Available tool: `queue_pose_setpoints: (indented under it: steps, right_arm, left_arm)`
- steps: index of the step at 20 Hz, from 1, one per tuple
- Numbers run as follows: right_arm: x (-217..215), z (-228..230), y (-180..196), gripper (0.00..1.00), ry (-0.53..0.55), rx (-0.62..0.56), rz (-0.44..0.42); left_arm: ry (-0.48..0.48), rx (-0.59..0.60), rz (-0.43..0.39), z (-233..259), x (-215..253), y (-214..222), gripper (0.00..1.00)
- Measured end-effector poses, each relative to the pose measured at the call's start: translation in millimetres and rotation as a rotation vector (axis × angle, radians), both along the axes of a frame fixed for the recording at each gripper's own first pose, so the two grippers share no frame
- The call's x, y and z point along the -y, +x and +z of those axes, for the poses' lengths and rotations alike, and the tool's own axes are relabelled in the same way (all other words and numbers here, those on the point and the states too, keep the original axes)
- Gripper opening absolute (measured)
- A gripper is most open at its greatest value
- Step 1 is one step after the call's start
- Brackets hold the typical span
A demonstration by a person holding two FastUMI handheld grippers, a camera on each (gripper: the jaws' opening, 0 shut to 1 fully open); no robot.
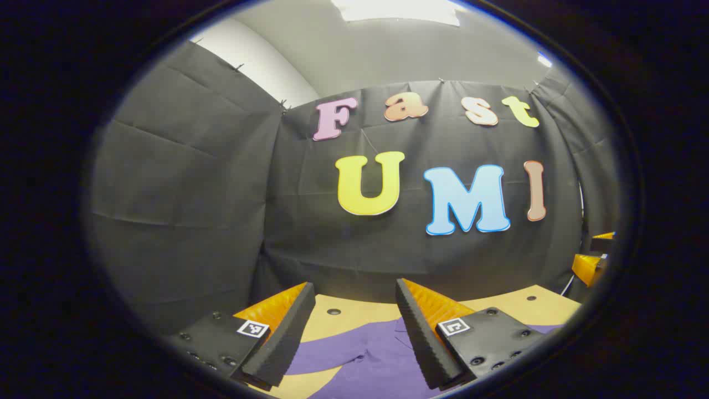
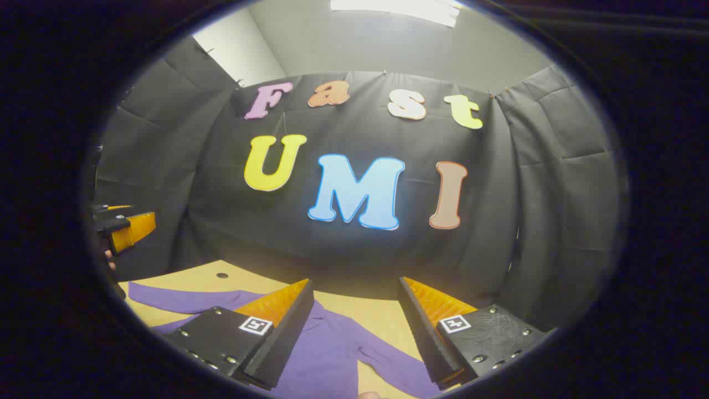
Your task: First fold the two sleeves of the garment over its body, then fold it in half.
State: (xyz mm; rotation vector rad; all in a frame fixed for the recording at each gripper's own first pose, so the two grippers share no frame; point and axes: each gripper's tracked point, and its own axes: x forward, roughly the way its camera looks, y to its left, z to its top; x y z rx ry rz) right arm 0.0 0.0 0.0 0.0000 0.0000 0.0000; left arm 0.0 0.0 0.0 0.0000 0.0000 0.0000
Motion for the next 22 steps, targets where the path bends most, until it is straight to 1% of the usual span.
queue_pose_setpoints:
  steps: [1,2,3,5,8,10,11,14,15,18,20,22]
  right_arm:
    - [2.4,4.2,3.2,0.93,0.006,0.008,-0.034]
    - [6.9,-0.9,5.4,0.94,0.011,-0.019,-0.071]
    - [4.8,-3.1,5.9,0.94,0.020,-0.038,-0.090]
    - [-1.4,0.7,12.3,0.94,0.024,-0.026,-0.100]
    - [-3.7,-5.5,17.1,0.93,0.001,-0.055,-0.126]
    - [-7.9,-4.7,18.0,0.94,0.001,-0.049,-0.122]
    - [-6.9,-6.8,17.7,0.94,-0.001,-0.058,-0.128]
    - [-5.3,-10.5,15.9,0.94,0.012,-0.066,-0.141]
    - [-5.6,-12.0,16.5,0.94,0.015,-0.072,-0.140]
    - [2.5,-19.3,15.5,0.94,0.020,-0.088,-0.159]
    - [10.5,-30.1,13.2,0.94,0.030,-0.109,-0.176]
    - [23.1,-47.4,10.8,0.94,0.042,-0.147,-0.206]
  left_arm:
    - [0.000,0.017,-0.021,4.5,3.0,10.9,0.94]
    - [0.011,0.004,-0.044,5.7,6.4,21.7,0.94]
    - [0.021,-0.007,-0.062,5.0,8.3,29.5,0.94]
    - [0.011,0.011,-0.111,8.7,13.9,41.5,0.94]
    - [0.009,-0.011,-0.150,-0.3,20.9,53.1,0.94]
    - [0.005,-0.007,-0.155,-1.6,19.2,52.5,0.95]
    - [0.003,-0.013,-0.158,-3.8,19.9,52.0,0.94]
    - [0.009,-0.021,-0.167,-8.3,22.9,49.6,0.96]
    - [0.011,-0.022,-0.167,-8.8,23.6,49.9,0.95]
    - [0.013,-0.035,-0.167,-12.1,26.3,49.1,0.93]
    - [0.024,-0.040,-0.163,-13.0,26.2,48.8,0.95]
    - [0.026,-0.051,-0.158,-15.4,26.7,48.6,0.93]
